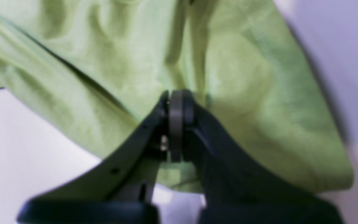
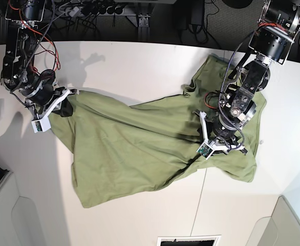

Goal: Layout the t-shirt on the table in an organized manner, then fold the t-shirt properly
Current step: 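Lower the left gripper with the shirt edge toward the table, then drag the shirt fabric with the left gripper away from the right gripper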

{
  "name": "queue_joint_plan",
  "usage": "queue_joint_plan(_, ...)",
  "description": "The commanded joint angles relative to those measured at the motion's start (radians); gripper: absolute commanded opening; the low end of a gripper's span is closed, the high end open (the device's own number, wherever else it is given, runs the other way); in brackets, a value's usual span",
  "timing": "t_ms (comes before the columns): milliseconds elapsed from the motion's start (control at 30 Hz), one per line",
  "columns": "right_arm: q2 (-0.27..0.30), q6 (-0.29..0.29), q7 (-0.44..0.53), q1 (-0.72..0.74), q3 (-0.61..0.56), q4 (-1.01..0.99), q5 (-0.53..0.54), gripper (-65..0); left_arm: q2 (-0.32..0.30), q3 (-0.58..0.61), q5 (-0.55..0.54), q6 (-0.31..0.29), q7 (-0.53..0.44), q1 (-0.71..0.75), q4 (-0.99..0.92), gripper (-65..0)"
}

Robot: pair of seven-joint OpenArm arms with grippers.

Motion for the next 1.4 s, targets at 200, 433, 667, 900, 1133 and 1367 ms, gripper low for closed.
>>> queue_joint_plan(200, 0.011, 0.007, 0.015, 0.013, 0.005, 0.019, 0.012, -65.0, -0.013, -0.007, 0.019, 0.049, -0.025, -0.082, -0.002, -39.6)
queue_joint_plan(433, 0.011, 0.007, -0.023, 0.009, 0.005, 0.019, 0.016, -65.0, -0.010, -0.007, 0.017, 0.050, -0.067, -0.127, -0.007, -65.0)
queue_joint_plan(667, 0.011, 0.008, -0.028, -0.037, 0.005, 0.019, 0.039, -65.0, -0.010, -0.006, -0.002, -0.005, -0.069, -0.221, -0.050, -65.0)
queue_joint_plan(900, 0.011, 0.008, -0.061, -0.059, 0.005, 0.019, 0.040, -65.0, 0.022, 0.101, 0.010, -0.109, -0.187, -0.374, -0.264, -65.0)
queue_joint_plan(1133, 0.011, 0.008, -0.098, -0.059, 0.005, 0.019, 0.080, -65.0, 0.095, 0.324, 0.108, 0.012, -0.283, -0.555, -0.436, -65.0)
queue_joint_plan(1367, 0.011, 0.008, -0.101, -0.059, 0.005, 0.019, 0.083, -65.0, 0.127, 0.365, 0.087, 0.058, -0.282, -0.645, -0.462, -44.7)
